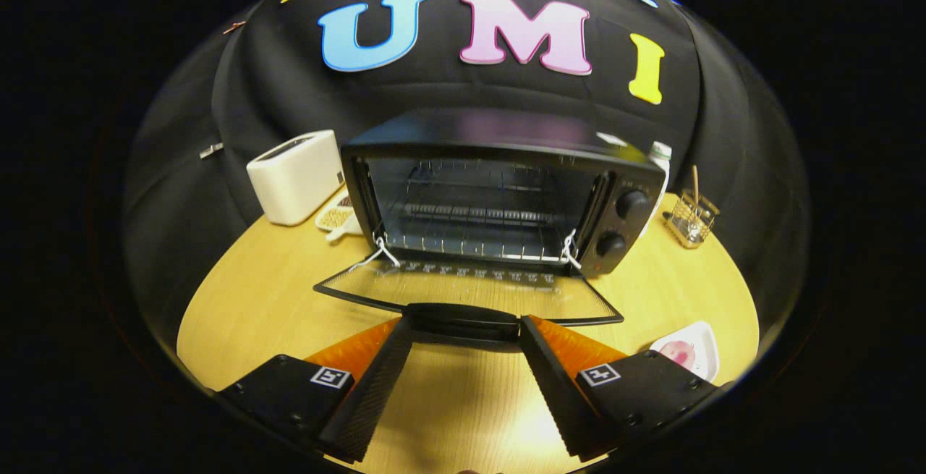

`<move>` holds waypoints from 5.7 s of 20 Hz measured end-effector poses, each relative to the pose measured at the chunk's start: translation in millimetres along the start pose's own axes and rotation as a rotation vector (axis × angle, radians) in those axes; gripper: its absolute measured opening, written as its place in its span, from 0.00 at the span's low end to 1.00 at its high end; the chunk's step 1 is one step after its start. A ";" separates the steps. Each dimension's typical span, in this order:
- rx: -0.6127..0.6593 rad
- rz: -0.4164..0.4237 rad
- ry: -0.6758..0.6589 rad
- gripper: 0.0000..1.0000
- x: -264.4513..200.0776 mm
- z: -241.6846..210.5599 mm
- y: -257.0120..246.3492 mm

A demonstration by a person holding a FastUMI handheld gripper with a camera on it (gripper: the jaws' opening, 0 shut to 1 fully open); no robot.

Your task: Open the toaster oven, put the food inside, and close the toaster oven door.

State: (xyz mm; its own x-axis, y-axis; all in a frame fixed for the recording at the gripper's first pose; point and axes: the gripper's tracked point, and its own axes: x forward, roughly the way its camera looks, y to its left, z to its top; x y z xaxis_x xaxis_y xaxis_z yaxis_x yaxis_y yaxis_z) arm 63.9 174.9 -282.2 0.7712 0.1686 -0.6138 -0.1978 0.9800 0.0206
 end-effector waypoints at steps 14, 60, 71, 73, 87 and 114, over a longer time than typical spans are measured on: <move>0.017 -0.016 0.113 0.99 -62.8 -38.8 -86.2; 0.018 0.028 0.585 0.69 -31.2 -135.1 -361.0; 0.222 0.098 0.691 0.07 -40.7 -144.9 -356.1; 0.234 0.112 0.698 0.05 -38.4 -145.2 -355.1; 0.503 0.189 0.628 0.05 -93.3 -137.9 -299.4; 1.033 0.321 0.326 0.05 -145.8 -39.4 -117.8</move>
State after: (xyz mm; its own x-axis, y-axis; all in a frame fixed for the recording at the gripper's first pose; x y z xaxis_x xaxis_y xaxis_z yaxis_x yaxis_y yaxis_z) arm -49.1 30.7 -226.2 0.5498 0.5414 -0.6361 0.3532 0.5394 0.7644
